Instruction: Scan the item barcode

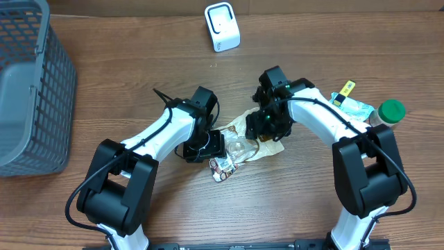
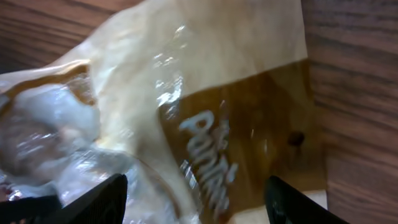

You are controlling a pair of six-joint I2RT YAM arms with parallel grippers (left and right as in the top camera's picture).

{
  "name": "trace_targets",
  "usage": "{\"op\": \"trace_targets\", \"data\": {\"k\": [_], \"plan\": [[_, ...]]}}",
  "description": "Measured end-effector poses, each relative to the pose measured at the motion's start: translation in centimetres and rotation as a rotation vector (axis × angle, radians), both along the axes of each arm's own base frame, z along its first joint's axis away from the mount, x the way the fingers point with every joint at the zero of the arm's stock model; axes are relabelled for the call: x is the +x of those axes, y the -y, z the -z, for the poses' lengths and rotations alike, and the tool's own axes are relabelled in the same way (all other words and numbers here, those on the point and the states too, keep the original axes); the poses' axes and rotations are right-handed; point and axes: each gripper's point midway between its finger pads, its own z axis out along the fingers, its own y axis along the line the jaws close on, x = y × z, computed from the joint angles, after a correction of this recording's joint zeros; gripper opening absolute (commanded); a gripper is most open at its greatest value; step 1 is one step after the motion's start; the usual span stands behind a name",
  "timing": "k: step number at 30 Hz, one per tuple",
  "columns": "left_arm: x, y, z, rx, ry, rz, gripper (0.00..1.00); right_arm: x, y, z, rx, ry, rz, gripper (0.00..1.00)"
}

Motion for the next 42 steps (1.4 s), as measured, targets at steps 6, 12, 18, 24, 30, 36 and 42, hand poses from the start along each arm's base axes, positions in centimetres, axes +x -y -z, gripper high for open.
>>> {"op": "trace_targets", "data": {"k": [6,12,18,24,30,36,42], "plan": [[0.1,-0.1,0.1,0.006,-0.003,-0.024,0.5,-0.4,-0.3,1.3,0.035,0.014,0.036,0.72],[-0.1,-0.1,0.3,0.002,0.002,-0.026,0.5,-1.7,-2.2,0.9,0.172,-0.038,0.034,0.7],[-0.3,-0.1,0.3,-0.005,0.007,-0.028,0.49,-2.7,-3.8,0.7,0.293,-0.078,0.021,0.5],[-0.3,-0.4,0.4,0.001,0.005,-0.037,0.49,-2.6,-4.9,0.2,0.388,-0.087,0.022,0.49],[-0.2,-0.6,0.3,0.014,0.01,-0.045,0.45,-2.1,-5.7,-0.5,0.451,-0.071,0.009,0.58],[-0.2,-0.6,0.3,0.013,0.013,-0.044,0.45,-1.2,-5.7,-0.4,0.441,-0.024,0.004,0.61],[-0.2,-0.6,0.4,0.014,0.014,-0.044,0.49,-1.1,-5.6,-0.4,0.429,-0.029,0.018,0.5]]}}
